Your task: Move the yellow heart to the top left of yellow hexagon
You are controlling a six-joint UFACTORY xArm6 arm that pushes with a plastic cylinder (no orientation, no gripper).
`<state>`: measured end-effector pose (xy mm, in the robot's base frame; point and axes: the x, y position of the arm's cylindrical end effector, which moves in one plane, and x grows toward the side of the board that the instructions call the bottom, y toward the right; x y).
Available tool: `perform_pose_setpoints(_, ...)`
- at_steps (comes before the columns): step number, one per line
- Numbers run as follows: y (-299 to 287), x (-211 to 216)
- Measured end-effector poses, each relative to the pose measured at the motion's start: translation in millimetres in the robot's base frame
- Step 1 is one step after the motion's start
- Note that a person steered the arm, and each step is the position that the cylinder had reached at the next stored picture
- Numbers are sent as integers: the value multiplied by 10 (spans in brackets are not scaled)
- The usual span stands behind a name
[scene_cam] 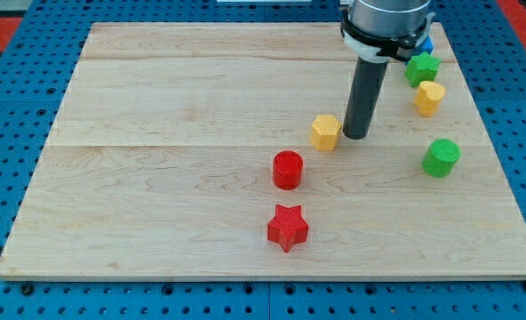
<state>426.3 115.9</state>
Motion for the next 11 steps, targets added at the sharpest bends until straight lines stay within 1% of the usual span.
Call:
perform_pose_setpoints(1,-409,3)
perform_pose_setpoints(2,-260,53)
perform_pose_setpoints(3,586,38)
perform_pose_setpoints(4,1464,-245)
perform_pose_setpoints(5,1736,-304)
perform_pose_setpoints(6,1094,-611)
perform_pose_setpoints(7,201,-793)
perform_pose_setpoints(8,23,-1000)
perform_pose_setpoints(9,57,-1254)
perform_pose_setpoints(10,-772,-1246)
perform_pose_setpoints(11,-917,-978)
